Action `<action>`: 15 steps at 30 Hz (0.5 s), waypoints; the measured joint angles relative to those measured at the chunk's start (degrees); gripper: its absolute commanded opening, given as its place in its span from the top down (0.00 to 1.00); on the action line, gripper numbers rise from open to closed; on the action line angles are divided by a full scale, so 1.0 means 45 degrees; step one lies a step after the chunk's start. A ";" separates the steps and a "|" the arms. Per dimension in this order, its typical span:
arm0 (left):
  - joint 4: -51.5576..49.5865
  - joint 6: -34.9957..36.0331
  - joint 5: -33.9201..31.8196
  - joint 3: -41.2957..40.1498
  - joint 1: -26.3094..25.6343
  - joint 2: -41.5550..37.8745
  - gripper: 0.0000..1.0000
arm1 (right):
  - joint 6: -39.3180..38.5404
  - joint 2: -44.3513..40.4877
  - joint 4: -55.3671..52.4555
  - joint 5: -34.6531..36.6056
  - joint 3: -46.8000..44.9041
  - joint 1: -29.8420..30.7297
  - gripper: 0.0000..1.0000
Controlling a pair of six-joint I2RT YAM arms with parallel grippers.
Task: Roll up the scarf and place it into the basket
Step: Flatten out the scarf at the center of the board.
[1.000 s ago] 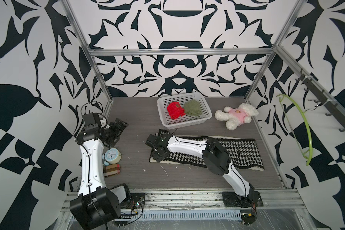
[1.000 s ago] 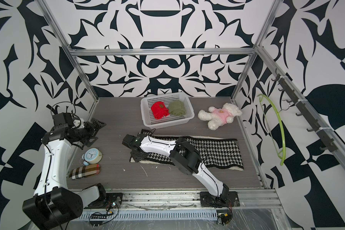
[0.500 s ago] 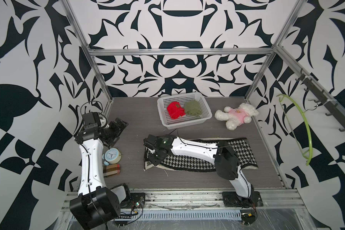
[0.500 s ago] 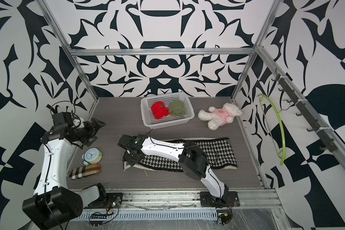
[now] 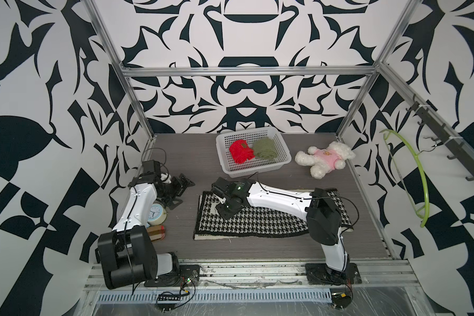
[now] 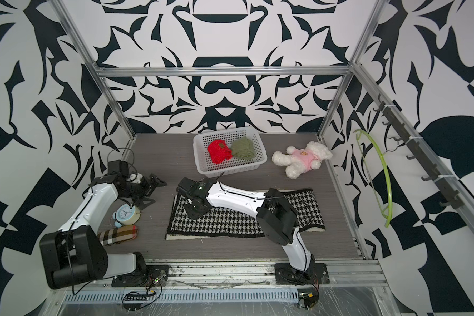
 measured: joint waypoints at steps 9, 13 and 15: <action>0.2137 -0.2249 -0.0015 -0.1229 -0.3682 -0.0209 0.05 | 0.0495 -0.1559 0.0554 0.1044 -0.3361 -0.2565 0.73; 0.2900 -0.3118 -0.0330 -0.2263 -0.4095 -0.0306 0.05 | 0.0476 -0.1603 0.0850 0.1404 -0.3638 -0.3497 0.74; 0.2997 -0.3395 -0.0588 -0.2837 -0.4095 -0.0330 0.05 | 0.0500 -0.1384 0.0967 0.1554 -0.3701 -0.3623 0.74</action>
